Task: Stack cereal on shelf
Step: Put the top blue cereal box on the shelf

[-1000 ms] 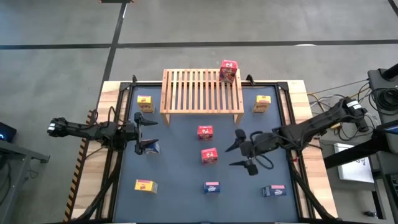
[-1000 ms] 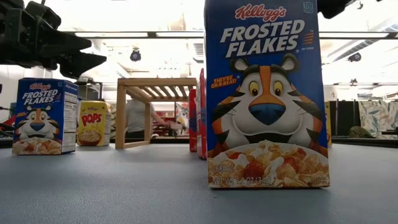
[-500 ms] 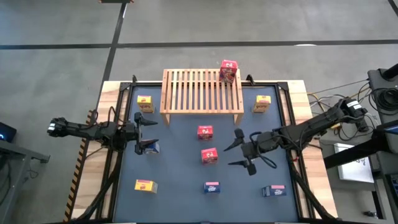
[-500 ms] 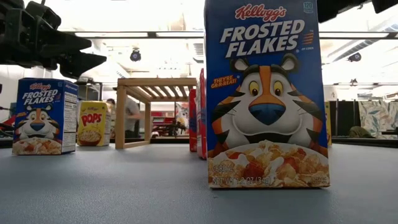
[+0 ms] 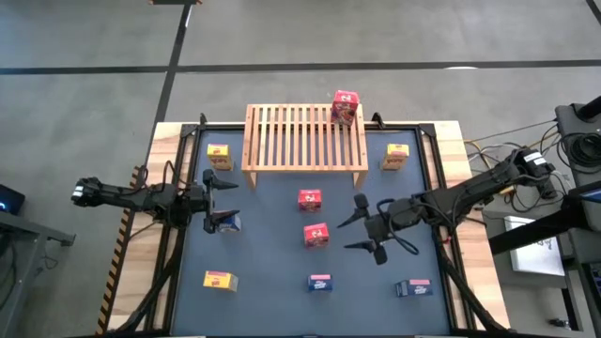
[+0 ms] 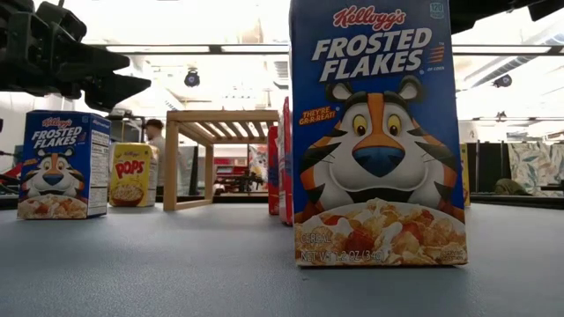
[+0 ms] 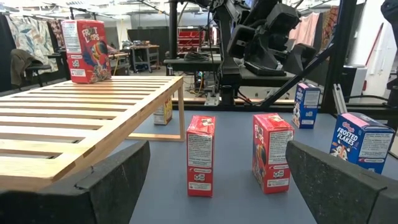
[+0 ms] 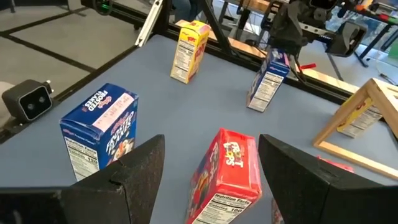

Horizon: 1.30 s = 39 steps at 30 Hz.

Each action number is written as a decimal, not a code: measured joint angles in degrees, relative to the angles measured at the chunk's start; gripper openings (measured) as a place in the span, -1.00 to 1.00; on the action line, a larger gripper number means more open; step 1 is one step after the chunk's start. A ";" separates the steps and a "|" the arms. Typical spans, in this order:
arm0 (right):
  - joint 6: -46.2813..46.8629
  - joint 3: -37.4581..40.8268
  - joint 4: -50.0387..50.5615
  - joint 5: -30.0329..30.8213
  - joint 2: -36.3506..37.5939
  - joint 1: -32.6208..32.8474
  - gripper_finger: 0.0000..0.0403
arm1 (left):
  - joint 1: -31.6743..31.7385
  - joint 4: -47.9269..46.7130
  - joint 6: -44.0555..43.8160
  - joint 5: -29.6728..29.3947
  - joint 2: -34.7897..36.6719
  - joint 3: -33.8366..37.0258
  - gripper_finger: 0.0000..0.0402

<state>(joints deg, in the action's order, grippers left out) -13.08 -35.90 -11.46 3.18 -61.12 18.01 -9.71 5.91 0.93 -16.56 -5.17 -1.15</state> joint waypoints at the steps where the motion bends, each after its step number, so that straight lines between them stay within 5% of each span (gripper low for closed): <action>1: 0.03 0.04 -0.04 0.01 -0.02 -0.26 0.23 | 0.02 0.00 0.02 0.00 0.00 -0.02 0.79; 39: 2.71 8.83 -8.59 0.41 12.33 -4.66 0.18 | 0.02 0.15 0.00 -0.02 0.00 0.00 0.79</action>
<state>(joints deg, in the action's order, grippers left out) -10.37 -27.07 -20.05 3.60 -48.80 13.34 -9.69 6.06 0.93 -16.58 -5.17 -1.15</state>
